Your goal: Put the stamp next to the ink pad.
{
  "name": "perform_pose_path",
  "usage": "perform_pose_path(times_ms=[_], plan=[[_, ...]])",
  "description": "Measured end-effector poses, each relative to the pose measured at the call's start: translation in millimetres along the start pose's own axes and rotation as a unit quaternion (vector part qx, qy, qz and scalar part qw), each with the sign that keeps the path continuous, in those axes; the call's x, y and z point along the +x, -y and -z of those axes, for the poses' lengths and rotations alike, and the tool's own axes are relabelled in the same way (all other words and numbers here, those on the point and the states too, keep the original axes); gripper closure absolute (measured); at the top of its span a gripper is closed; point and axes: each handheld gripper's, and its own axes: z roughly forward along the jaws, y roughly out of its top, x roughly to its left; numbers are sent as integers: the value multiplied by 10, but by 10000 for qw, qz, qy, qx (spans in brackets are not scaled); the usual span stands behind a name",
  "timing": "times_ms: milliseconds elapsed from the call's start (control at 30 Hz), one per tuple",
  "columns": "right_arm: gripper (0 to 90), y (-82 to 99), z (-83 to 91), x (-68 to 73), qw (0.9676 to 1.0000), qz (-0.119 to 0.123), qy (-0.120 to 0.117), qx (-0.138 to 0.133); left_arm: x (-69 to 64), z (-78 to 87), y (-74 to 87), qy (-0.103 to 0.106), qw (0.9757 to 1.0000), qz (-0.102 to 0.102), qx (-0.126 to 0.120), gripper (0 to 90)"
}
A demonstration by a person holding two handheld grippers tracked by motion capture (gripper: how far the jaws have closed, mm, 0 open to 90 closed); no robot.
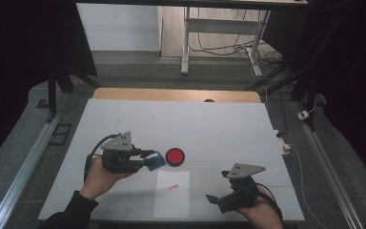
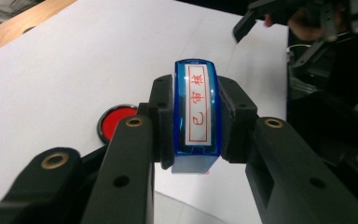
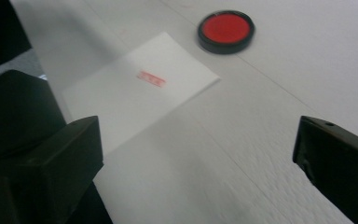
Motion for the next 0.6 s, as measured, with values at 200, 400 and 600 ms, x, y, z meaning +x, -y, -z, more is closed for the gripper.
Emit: perform_pose_path(times_ms=[200,400,600], plan=[[0,85,102,-50,9992,-59,384,49,57,15,39,-161,9998,103,89,698],[0,183,198,-123,9979,-270,580,18,119,32,85,-420,9987,186,203,699],[0,263,283,-159,9964,-474,709,7,191,53,137,-653,9970,333,248,698]])
